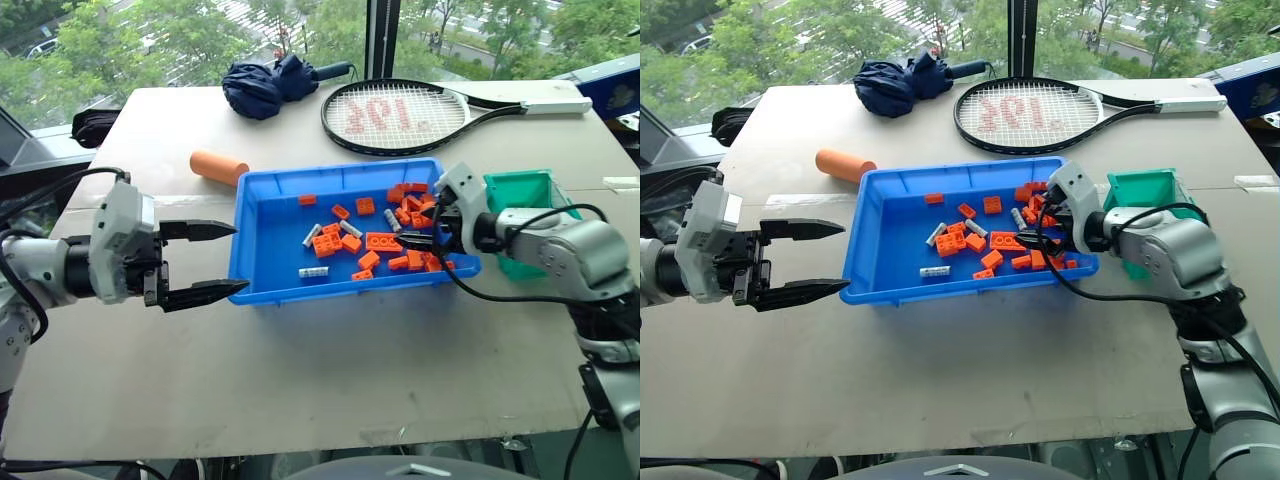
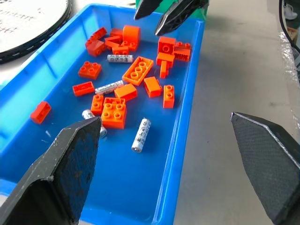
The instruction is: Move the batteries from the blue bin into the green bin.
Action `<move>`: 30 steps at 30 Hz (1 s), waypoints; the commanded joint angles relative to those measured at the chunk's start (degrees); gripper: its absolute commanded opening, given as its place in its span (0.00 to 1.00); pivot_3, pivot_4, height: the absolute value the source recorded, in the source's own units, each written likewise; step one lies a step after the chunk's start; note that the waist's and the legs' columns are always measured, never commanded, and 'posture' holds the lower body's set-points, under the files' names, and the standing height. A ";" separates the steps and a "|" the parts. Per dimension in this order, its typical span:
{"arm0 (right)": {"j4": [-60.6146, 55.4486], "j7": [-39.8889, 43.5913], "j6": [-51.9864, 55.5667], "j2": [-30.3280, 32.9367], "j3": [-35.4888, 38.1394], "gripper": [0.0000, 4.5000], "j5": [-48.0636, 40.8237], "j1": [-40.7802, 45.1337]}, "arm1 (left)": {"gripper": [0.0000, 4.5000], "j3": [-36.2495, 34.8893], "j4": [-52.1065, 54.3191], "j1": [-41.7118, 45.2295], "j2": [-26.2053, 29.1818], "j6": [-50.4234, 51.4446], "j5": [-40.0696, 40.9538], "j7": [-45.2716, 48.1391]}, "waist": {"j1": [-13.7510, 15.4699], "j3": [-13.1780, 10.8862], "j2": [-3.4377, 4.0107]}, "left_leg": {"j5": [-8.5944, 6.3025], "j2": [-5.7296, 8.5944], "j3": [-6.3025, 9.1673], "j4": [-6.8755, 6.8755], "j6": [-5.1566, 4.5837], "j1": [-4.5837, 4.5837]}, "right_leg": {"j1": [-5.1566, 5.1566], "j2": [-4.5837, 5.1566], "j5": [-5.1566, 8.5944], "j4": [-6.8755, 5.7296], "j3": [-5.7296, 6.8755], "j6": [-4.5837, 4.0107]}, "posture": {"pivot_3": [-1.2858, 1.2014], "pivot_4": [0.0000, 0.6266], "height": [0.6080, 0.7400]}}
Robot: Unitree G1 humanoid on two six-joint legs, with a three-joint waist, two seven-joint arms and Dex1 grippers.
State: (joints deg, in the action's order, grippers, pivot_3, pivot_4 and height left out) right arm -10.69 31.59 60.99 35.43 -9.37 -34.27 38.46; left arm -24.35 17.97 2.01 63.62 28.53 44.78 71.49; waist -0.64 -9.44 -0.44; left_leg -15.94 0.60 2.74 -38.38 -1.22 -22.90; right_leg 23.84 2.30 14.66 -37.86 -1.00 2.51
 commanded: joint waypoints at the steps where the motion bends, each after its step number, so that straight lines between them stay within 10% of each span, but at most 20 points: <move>1: 12.68 -1.43 -1.77 -7.46 -6.29 0.97 7.26 8.77 | 1.00 -3.04 -0.88 1.30 4.27 0.91 -2.02 1.87 | -1.10 -0.11 -0.18 | 0.01 -0.01 -0.14 -0.01 0.01 -0.01 | 0.07 0.04 -0.01 0.00 -0.01 0.00 | 0.52 0.24 1.00; 14: 20.78 1.31 -2.86 -15.26 -7.57 0.97 13.56 13.04 | 1.00 -3.88 -3.80 1.28 3.70 -0.67 -5.65 4.66 | -1.55 -0.12 -0.16 | -0.05 -0.06 -0.22 0.02 -0.08 0.06 | 0.18 -0.04 -0.01 -0.15 -0.07 0.00 | 0.52 0.24 1.00; 17: 22.46 1.31 -3.30 -15.80 -7.99 0.80 15.51 13.22 | 1.00 -3.50 -4.68 1.76 3.54 -1.45 -6.26 5.25 | -1.59 -0.12 -0.15 | -0.03 -0.06 -0.23 0.02 -0.05 0.05 | 0.20 -0.03 -0.01 -0.15 -0.08 0.00 | 0.52 0.24 1.00; 24: 26.24 0.41 -4.27 -17.37 -7.74 0.02 19.12 13.75 | 1.00 -2.81 -6.15 2.52 2.96 -2.93 -7.01 6.24 | -1.70 -0.11 -0.15 | -0.02 -0.06 -0.24 0.03 -0.04 0.05 | 0.22 0.04 -0.01 -0.19 -0.09 0.00 | 0.52 0.24 1.00; 30: 25.51 1.26 -5.45 -17.12 -9.22 0.01 21.94 13.13 | 1.00 -2.26 -7.23 3.42 2.55 -4.05 -7.65 7.11 | -1.70 -0.09 -0.16 | -0.02 -0.06 -0.24 0.02 -0.03 0.06 | 0.21 0.06 -0.02 -0.20 -0.10 0.00 | 0.52 0.24 1.00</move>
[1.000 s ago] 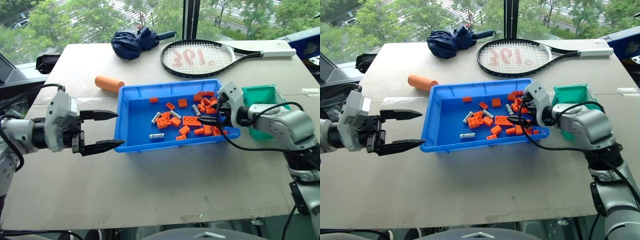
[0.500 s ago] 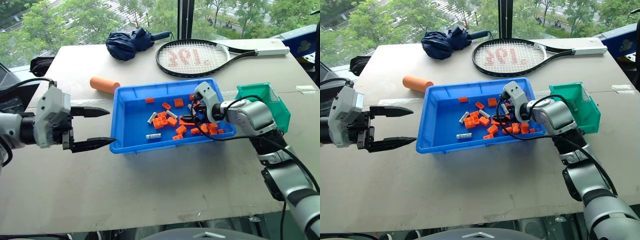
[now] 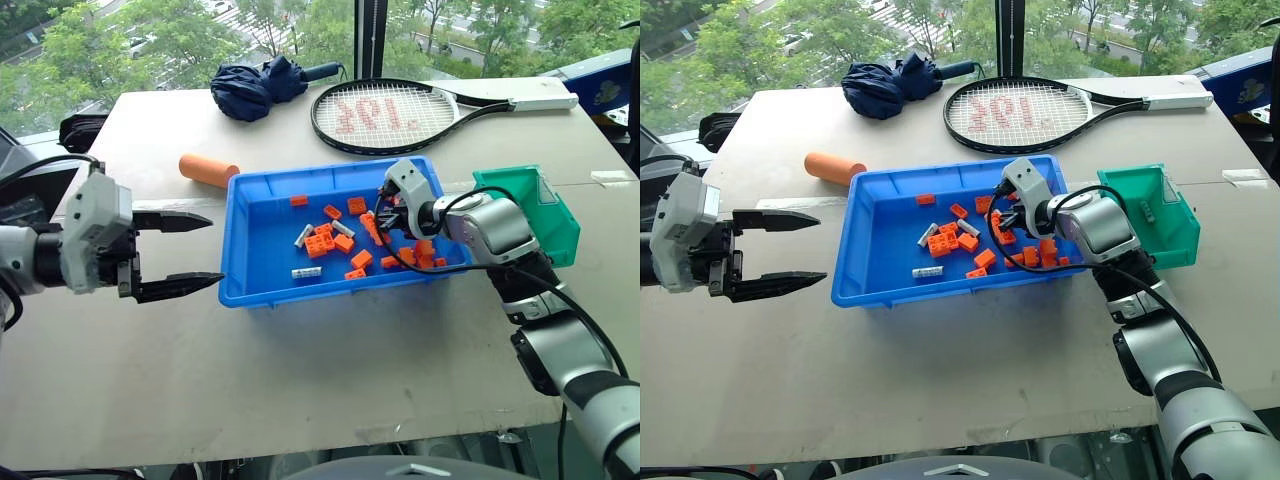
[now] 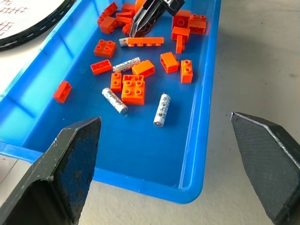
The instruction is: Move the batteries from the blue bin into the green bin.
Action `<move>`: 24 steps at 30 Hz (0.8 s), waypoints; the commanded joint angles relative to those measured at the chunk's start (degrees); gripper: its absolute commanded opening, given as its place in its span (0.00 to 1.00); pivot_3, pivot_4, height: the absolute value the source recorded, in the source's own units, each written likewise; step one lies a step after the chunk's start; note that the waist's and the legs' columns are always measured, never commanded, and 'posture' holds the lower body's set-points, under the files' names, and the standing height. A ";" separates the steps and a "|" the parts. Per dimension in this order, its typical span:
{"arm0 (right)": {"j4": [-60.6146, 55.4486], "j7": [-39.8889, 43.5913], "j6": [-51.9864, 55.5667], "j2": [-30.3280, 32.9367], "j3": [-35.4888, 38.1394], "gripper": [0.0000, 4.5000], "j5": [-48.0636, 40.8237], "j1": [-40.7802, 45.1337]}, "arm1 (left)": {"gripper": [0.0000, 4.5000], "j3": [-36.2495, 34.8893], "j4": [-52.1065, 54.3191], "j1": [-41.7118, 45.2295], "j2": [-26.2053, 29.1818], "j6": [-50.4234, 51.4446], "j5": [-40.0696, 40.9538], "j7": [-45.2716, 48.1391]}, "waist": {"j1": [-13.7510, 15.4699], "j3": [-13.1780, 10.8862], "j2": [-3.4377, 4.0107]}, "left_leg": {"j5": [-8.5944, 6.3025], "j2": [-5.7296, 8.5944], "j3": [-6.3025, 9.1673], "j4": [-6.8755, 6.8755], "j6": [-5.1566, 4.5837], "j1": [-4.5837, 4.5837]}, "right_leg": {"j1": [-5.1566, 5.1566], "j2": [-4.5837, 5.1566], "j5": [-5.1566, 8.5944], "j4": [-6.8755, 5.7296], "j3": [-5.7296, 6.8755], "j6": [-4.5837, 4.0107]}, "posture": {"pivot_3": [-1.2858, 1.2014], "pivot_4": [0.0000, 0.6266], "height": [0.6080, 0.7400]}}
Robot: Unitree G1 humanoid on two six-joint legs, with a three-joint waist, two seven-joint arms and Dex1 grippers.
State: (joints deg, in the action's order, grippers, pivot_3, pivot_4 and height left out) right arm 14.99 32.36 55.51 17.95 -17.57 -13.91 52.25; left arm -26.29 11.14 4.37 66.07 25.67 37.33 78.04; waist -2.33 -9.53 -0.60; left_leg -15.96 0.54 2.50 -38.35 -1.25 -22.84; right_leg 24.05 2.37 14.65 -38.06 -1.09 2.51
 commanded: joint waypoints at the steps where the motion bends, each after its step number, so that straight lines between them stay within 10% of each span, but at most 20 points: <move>1: -0.56 0.63 0.19 0.33 -0.84 0.01 1.62 -0.84 | 1.00 -0.14 -0.74 1.26 0.04 -1.46 -0.40 0.72 | -0.01 0.00 0.01 | 0.00 0.00 0.00 0.00 0.00 0.00 | 0.00 0.00 0.00 -0.01 0.00 0.00 | 0.52 0.24 1.00; 17: -7.48 4.47 0.42 1.41 -0.54 0.01 2.48 -2.39 | 1.00 1.71 -2.94 3.28 -0.41 -3.76 -1.83 1.88 | 0.02 0.00 0.01 | -0.01 0.01 0.00 0.00 -0.02 0.00 | 0.00 0.02 0.00 0.00 0.01 0.00 | 0.52 0.24 1.00; 24: -9.77 3.94 1.21 1.27 1.32 0.58 2.33 -1.97 | 1.00 1.84 -3.23 3.72 -0.30 -3.78 -2.01 2.12 | -0.01 0.00 0.01 | -0.02 0.01 0.00 0.00 -0.03 -0.01 | 0.02 0.01 0.00 -0.01 0.01 0.00 | 0.52 0.24 1.00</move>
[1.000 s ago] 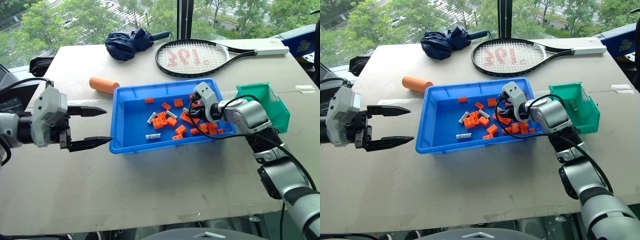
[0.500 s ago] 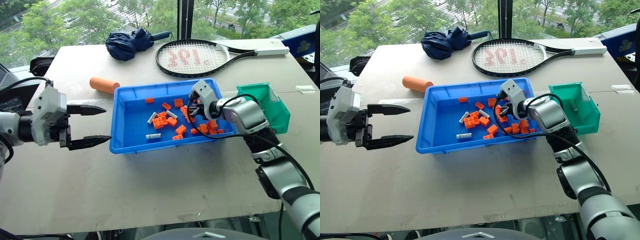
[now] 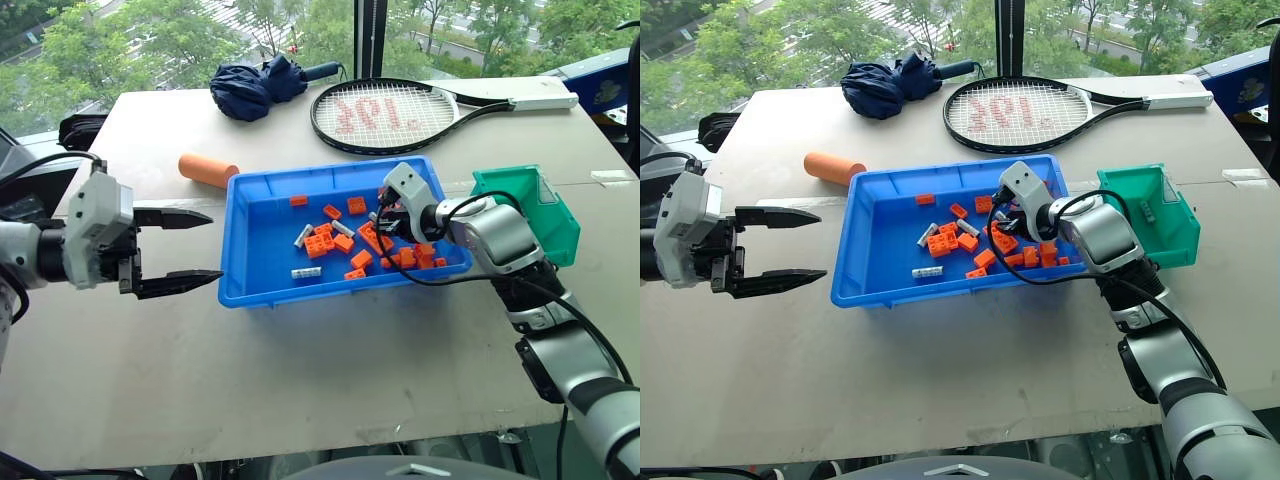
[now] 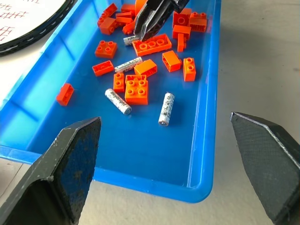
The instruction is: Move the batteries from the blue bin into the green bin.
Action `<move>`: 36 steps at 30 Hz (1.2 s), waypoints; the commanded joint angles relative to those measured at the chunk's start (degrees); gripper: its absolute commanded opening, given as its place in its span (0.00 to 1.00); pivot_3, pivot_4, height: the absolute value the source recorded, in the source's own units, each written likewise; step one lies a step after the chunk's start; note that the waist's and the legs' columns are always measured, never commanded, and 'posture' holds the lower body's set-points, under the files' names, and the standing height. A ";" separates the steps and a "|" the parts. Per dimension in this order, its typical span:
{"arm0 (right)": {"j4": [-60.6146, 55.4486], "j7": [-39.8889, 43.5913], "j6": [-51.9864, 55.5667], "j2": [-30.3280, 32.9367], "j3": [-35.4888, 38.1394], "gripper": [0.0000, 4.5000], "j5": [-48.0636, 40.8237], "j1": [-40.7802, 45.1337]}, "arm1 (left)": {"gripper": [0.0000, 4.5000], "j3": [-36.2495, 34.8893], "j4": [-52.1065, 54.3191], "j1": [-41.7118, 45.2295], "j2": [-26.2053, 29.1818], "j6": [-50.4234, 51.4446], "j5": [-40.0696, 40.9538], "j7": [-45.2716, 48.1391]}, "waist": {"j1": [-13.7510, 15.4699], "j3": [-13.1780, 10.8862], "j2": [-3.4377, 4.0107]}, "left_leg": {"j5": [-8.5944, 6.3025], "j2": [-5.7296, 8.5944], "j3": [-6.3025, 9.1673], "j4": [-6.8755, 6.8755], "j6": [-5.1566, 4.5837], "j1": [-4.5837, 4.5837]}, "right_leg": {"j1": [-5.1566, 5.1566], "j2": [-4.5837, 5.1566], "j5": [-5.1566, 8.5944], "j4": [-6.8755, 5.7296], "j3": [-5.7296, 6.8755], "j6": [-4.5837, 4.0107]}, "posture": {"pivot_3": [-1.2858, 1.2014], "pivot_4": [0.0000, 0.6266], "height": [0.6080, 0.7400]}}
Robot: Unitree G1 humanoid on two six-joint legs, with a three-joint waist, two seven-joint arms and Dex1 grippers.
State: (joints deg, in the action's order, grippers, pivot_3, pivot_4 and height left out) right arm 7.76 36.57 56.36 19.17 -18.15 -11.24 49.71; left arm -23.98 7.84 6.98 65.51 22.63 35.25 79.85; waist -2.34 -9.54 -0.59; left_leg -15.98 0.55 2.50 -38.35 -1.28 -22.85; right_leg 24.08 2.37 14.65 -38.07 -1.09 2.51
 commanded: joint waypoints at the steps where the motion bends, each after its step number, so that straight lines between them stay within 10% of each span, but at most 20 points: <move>1: -2.47 -0.59 0.50 -0.13 2.30 0.66 -0.39 0.71 | 1.00 -0.46 0.05 1.16 0.25 -0.72 0.05 0.34 | 0.01 0.00 0.00 | 0.00 0.00 0.00 0.00 0.00 0.00 | 0.00 0.00 0.00 0.00 0.00 0.00 | 0.52 0.24 1.00; 2: -2.10 -1.06 0.59 -0.50 2.83 0.78 -0.46 0.93 | 1.00 -0.41 0.00 1.25 0.25 -0.73 0.00 0.38 | 0.02 0.00 0.00 | 0.00 0.00 0.00 0.00 0.00 0.00 | 0.00 0.00 0.00 0.00 0.00 0.00 | 0.52 0.24 1.00; 36: -19.05 -9.49 17.06 -1.52 0.95 0.78 -0.30 -7.23 | 1.00 1.97 -0.94 3.82 -0.29 -1.17 -0.58 -0.01 | -0.02 0.00 -0.01 | -0.01 0.00 -0.04 -0.01 -0.03 -0.05 | 0.08 -0.05 0.00 -0.08 -0.03 0.00 | 0.52 0.24 1.00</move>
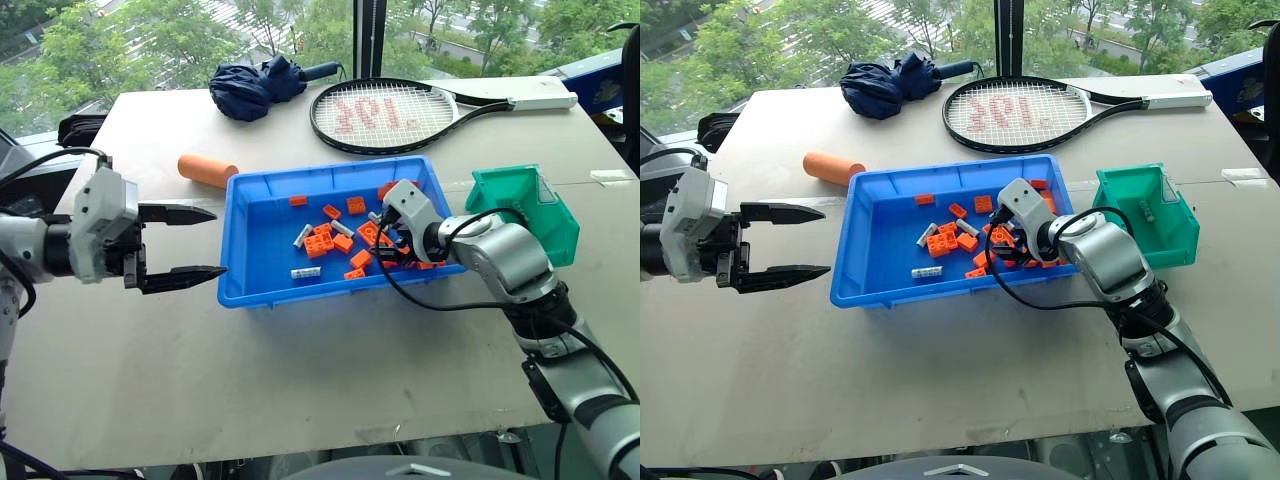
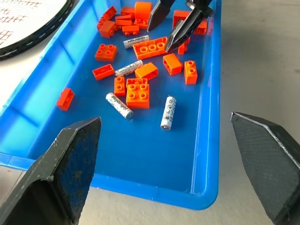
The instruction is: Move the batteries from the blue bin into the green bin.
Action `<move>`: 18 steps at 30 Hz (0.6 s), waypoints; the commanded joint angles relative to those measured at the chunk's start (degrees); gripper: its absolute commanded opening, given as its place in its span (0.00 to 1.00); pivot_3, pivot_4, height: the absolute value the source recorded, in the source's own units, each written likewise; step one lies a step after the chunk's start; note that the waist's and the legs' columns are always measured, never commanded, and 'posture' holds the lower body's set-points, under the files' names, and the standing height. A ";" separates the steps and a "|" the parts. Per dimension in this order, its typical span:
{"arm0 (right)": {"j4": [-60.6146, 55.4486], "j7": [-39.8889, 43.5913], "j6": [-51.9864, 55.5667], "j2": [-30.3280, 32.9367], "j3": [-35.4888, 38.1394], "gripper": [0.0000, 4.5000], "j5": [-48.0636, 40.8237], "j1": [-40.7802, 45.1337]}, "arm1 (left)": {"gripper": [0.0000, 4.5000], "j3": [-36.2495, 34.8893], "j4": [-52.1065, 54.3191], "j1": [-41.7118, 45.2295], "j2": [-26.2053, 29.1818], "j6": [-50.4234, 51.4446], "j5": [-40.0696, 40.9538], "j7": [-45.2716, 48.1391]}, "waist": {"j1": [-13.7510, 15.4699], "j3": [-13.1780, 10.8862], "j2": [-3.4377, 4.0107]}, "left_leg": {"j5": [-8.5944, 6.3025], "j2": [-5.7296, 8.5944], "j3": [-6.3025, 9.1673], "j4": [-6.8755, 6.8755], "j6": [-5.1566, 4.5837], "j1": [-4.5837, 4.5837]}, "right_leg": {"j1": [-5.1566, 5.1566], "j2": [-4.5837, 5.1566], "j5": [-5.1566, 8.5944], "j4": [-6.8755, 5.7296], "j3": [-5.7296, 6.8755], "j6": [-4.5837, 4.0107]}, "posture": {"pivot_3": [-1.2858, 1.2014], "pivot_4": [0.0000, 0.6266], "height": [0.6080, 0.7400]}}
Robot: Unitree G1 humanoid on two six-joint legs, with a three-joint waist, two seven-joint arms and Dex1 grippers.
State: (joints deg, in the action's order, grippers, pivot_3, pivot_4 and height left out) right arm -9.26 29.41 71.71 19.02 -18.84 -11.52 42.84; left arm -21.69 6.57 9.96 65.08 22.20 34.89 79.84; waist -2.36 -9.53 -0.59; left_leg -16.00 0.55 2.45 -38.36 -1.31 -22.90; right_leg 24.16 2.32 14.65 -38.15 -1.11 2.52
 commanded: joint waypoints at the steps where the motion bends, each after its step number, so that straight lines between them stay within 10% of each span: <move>1: -1.81 -2.96 1.90 -1.72 1.62 0.78 0.12 -0.65 | 1.00 -0.28 0.35 0.88 0.12 -0.73 -0.26 -0.02 | 0.00 0.00 0.00 | 0.01 0.00 -0.03 0.00 0.02 0.00 | 0.01 -0.01 0.00 -0.01 -0.02 0.00 | 0.52 0.24 1.00; 6: -0.27 -5.04 2.15 -3.29 2.19 0.78 0.04 -2.21 | 1.00 -0.13 0.57 0.94 0.12 -0.72 -0.38 -0.10 | 0.02 0.01 -0.02 | 0.02 0.00 -0.03 0.00 0.04 0.00 | 0.01 -0.08 0.00 -0.01 -0.02 0.00 | 0.52 0.24 1.00; 13: -1.91 -4.66 1.86 -2.04 2.39 0.23 -0.69 -2.04 | 1.00 0.01 0.39 1.76 0.47 -0.29 -0.35 0.09 | 0.05 0.02 -0.03 | 0.01 0.00 -0.04 -0.01 0.02 0.01 | 0.00 -0.13 0.00 -0.01 -0.02 0.00 | 0.52 0.24 1.00; 18: -6.79 -2.77 4.23 -0.09 2.11 0.23 -2.84 -0.21 | 1.00 0.60 0.15 2.70 0.50 -0.16 -0.36 0.17 | 0.06 0.01 -0.02 | 0.00 0.00 -0.05 -0.01 0.01 0.01 | 0.01 -0.16 0.00 -0.02 -0.02 0.00 | 0.52 0.24 1.00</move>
State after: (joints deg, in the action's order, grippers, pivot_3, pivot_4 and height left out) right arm -11.68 25.45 74.85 18.56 -17.03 -12.66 41.17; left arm -20.20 6.51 11.56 64.92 22.16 34.31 79.86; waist -2.30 -9.52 -0.61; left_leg -15.99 0.55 2.41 -38.37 -1.30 -22.89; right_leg 24.17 2.16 14.65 -38.17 -1.13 2.52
